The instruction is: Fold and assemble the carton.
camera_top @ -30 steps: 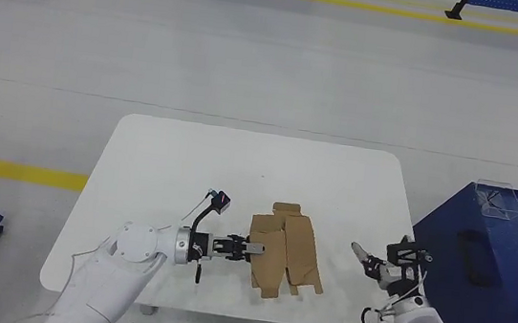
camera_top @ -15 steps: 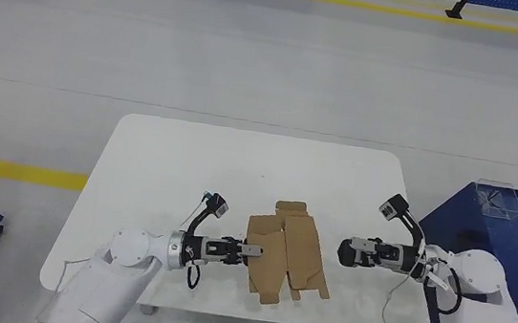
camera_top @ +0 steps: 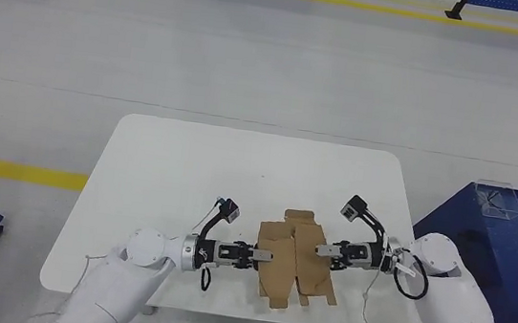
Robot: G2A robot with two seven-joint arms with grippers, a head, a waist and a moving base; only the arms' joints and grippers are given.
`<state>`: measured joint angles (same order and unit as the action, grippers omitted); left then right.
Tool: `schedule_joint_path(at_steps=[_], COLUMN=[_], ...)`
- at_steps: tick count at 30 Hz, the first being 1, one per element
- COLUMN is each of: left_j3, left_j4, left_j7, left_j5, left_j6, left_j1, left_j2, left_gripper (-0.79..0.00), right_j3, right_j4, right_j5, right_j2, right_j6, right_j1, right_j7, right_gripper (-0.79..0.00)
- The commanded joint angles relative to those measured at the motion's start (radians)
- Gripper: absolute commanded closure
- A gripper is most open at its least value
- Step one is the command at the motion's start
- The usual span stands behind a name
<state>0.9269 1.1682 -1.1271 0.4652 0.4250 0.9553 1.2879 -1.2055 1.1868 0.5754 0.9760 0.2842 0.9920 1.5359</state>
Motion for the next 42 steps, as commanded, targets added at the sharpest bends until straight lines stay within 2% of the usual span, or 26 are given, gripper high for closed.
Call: schedule_joint_path(at_steps=[1, 6, 7, 8, 12, 16, 21, 24, 31, 34, 42], left_j3=[0.002, 0.006, 0.007, 0.008, 0.032, 0.121, 0.224, 0.25, 0.253, 0.253, 0.253], left_j4=[-0.001, -0.003, -0.003, -0.002, -0.006, -0.04, -0.091, -0.102, -0.104, -0.104, -0.104], left_j7=[-0.005, -0.017, -0.017, -0.021, -0.039, -0.082, -0.078, -0.072, -0.064, -0.064, -0.064], left_j5=[0.002, 0.011, 0.019, 0.028, 0.075, 0.124, 0.088, 0.058, 0.049, 0.049, 0.049], left_j6=[-0.001, -0.011, -0.013, -0.018, -0.015, -0.002, 0.005, 0.006, 0.007, 0.007, 0.007], left_j1=[0.003, 0.003, 0.005, 0.005, 0.008, 0.015, 0.037, 0.044, 0.045, 0.045, 0.045], left_j2=[-0.001, -0.002, -0.002, -0.002, -0.006, -0.028, -0.061, -0.072, -0.073, -0.073, -0.073], left_gripper=[0.0, 0.0, -0.283, -0.785, -0.785, -0.785, -0.785, -0.785, -0.785, -0.785, -0.785], right_j3=[0.008, 0.013, 0.013, 0.013, 0.003, -0.012, -0.017, -0.017, -0.017, -0.028, -0.132], right_j4=[-0.001, -0.003, -0.001, 0.002, 0.004, 0.007, -0.007, -0.007, -0.007, 0.075, 0.412], right_j5=[0.008, 0.028, 0.029, 0.029, 0.023, -0.016, -0.041, -0.041, -0.041, -0.04, 0.142], right_j2=[-0.008, -0.025, -0.027, -0.03, -0.039, -0.053, -0.057, -0.057, -0.057, -0.057, -0.057], right_j6=[0.0, 0.0, 0.0, 0.0, 0.014, 0.013, 0.016, 0.016, 0.016, 0.052, 0.16], right_j1=[-0.003, -0.008, -0.008, -0.008, -0.003, 0.004, 0.004, 0.004, 0.004, 0.019, 0.052], right_j7=[0.0, 0.0, 0.0, 0.0, -0.014, -0.013, -0.016, -0.016, -0.016, -0.067, -0.198], right_gripper=[0.0, 0.0, 0.0, 0.0, 0.0, 0.0, 0.0, 0.0, 0.0, 0.0, 0.0])
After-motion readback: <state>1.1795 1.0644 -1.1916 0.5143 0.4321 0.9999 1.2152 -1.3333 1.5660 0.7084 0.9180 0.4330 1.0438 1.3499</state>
